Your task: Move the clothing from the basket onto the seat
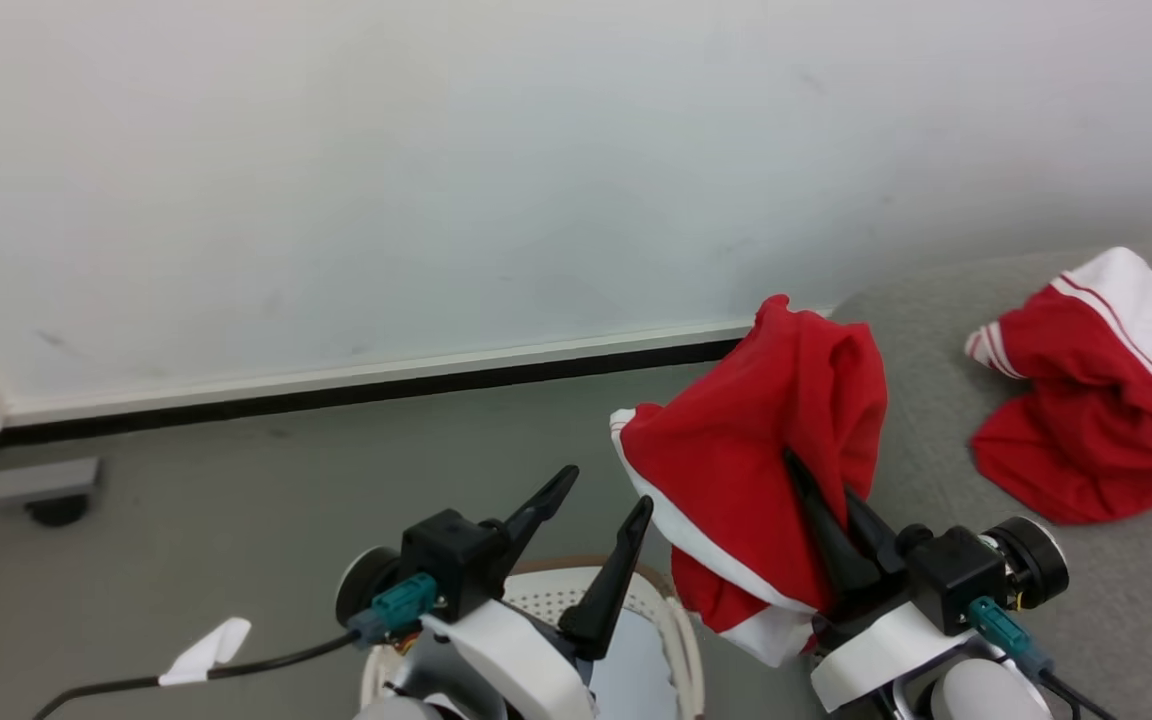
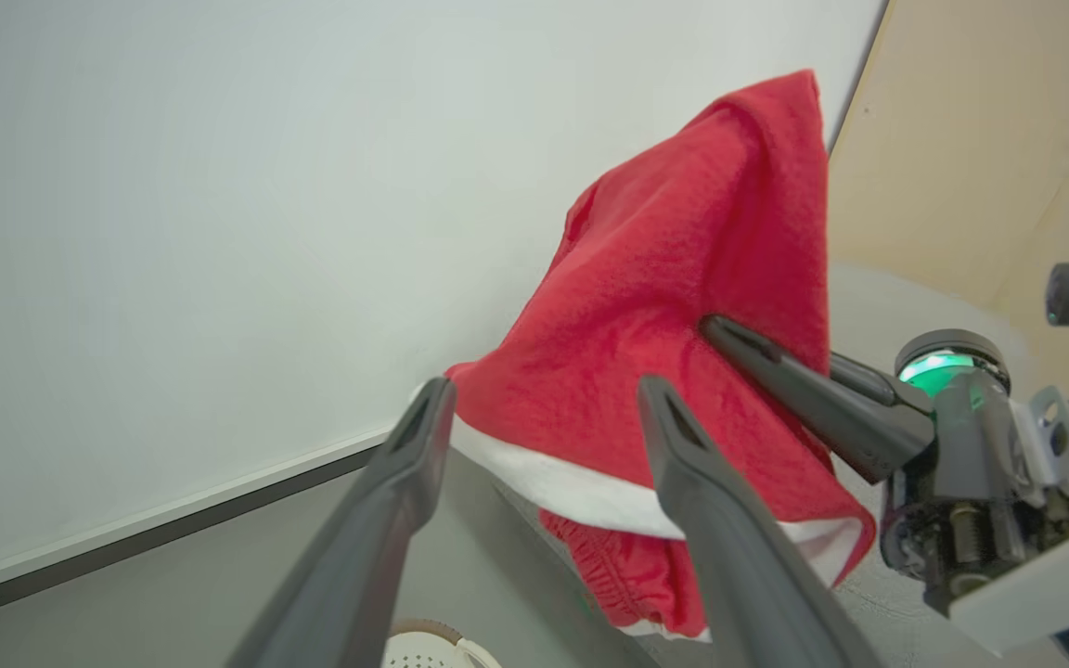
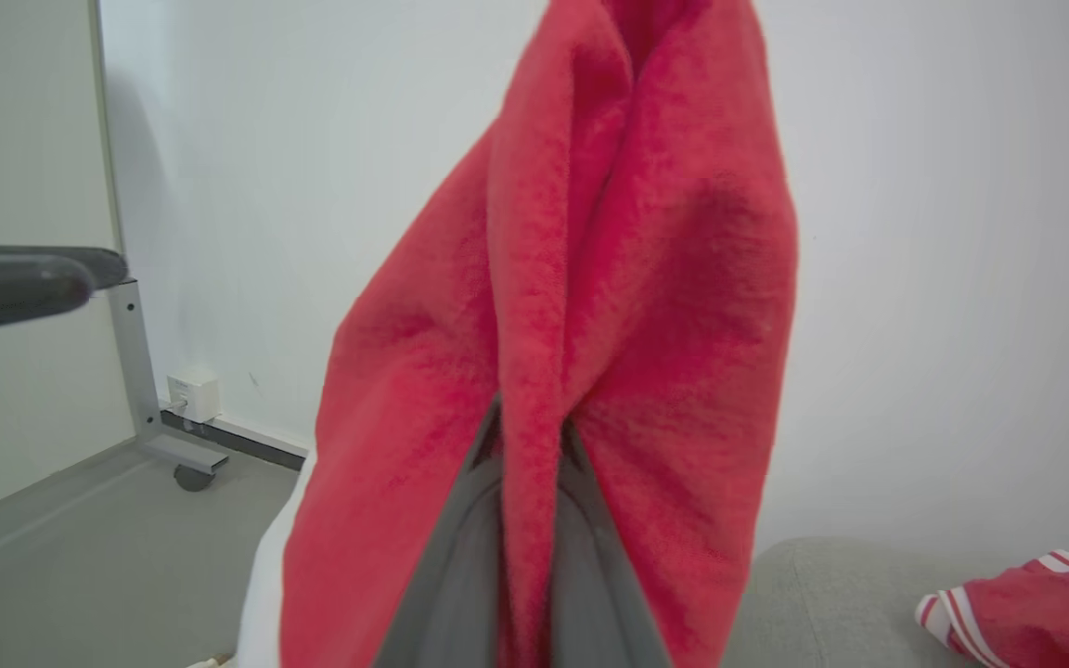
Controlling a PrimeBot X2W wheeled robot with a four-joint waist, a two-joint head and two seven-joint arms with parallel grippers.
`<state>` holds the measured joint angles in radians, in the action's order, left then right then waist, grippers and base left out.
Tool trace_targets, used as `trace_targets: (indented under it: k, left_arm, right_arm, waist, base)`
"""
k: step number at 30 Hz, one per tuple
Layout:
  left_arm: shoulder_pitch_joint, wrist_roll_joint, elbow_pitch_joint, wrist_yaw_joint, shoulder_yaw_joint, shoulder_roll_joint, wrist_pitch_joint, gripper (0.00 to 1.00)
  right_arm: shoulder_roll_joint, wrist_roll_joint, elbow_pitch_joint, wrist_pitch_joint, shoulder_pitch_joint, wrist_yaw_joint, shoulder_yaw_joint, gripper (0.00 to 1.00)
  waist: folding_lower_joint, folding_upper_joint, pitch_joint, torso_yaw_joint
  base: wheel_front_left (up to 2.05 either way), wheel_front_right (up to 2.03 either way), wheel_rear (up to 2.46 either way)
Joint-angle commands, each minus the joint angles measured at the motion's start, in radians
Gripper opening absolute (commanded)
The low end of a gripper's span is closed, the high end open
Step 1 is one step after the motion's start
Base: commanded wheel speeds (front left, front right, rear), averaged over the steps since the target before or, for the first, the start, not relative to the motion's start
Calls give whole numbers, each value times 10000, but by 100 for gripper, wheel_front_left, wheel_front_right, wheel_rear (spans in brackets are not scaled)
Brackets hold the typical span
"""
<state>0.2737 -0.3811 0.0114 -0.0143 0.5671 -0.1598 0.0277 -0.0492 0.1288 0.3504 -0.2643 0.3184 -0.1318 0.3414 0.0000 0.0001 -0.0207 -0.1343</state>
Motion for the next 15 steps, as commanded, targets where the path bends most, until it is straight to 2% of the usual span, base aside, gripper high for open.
trace_targets:
  k: [1,10,15]
  left_arm:
    - [-131,-86,-9,-10,5,-7,-59,100]
    - [-172,13,-18,52,330,151,-237,100]
    - [-101,108,-128,230,778,366,-355,100]
  right_arm:
    - [-23,-27,-97,0,-140,22,-71,0]
    - [-22,-560,-469,0,-492,22,-514,0]
    - [-19,-890,-718,0,-906,22,-919,0]
  waist:
    - [0,-1,84,-455]
    - [0,-1,310,-2253]
    - [0,-1,461,-2854]
  base:
    - [0,0,0]
    - [0,0,0]
    - [0,0,0]
